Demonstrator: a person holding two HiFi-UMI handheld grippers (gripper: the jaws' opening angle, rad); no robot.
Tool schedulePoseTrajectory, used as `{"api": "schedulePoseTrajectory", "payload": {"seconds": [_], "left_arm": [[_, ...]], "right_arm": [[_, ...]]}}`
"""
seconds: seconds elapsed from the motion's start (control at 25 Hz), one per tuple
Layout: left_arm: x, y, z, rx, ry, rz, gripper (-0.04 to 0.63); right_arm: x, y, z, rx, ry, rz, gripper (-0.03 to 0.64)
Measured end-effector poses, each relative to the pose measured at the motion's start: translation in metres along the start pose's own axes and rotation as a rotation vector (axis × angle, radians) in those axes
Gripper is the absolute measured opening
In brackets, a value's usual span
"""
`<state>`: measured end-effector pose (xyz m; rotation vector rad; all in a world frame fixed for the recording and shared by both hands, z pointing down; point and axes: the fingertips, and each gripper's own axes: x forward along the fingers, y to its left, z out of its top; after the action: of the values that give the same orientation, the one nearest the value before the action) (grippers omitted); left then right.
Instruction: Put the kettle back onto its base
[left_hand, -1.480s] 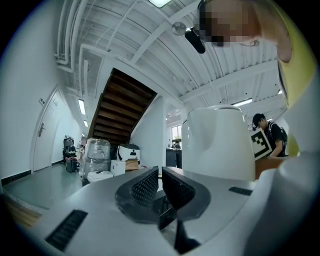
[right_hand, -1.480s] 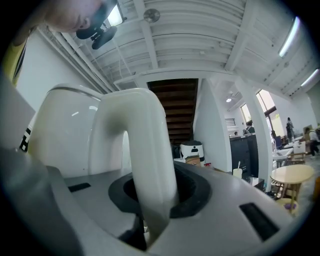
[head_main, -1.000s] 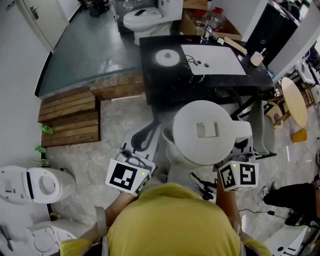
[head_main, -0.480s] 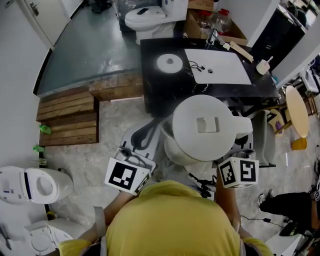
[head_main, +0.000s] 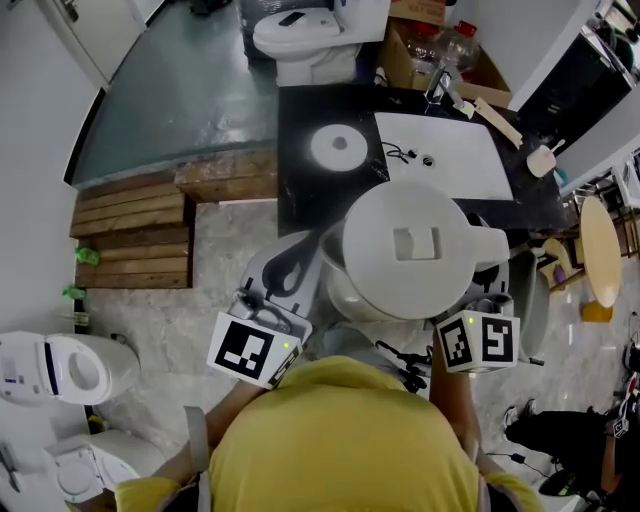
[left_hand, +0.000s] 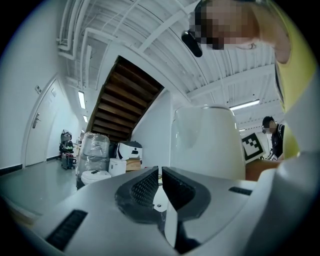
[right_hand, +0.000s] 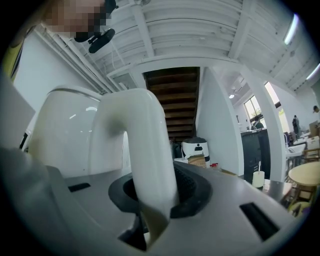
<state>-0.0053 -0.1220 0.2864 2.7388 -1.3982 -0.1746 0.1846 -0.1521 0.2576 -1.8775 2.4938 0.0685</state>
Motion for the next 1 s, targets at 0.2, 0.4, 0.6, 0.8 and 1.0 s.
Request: {"api": "schedulePoseTrajectory", "payload": {"seconds": [0.2,0.4,0.6,0.8,1.0], "left_arm": [[0.040,0.017,0.004,0.006,-0.008,0.040,0.031],[0.071,0.032,0.001,0.012,-0.001,0.087,0.031],[0.096,0.042,-0.001,0.026,-0.013,0.142,0.032],[0.105,0.056,-0.005,0.031,0.007,0.189,0.032],[0.116,0.063,-0.005,0.033,0.017,0.191,0.032]], "right_arm": [[0.047,-0.023,0.004,0.001,-0.012,0.035,0.086],[0.086,-0.039,0.004,0.007,-0.026,0.082,0.086],[0.118,-0.054,-0.003,0.002,-0.033,0.135,0.086],[0.143,-0.060,-0.012,-0.014,-0.025,0.160,0.086],[0.164,-0.061,-0.015,0.008,-0.028,0.178,0.086]]}}
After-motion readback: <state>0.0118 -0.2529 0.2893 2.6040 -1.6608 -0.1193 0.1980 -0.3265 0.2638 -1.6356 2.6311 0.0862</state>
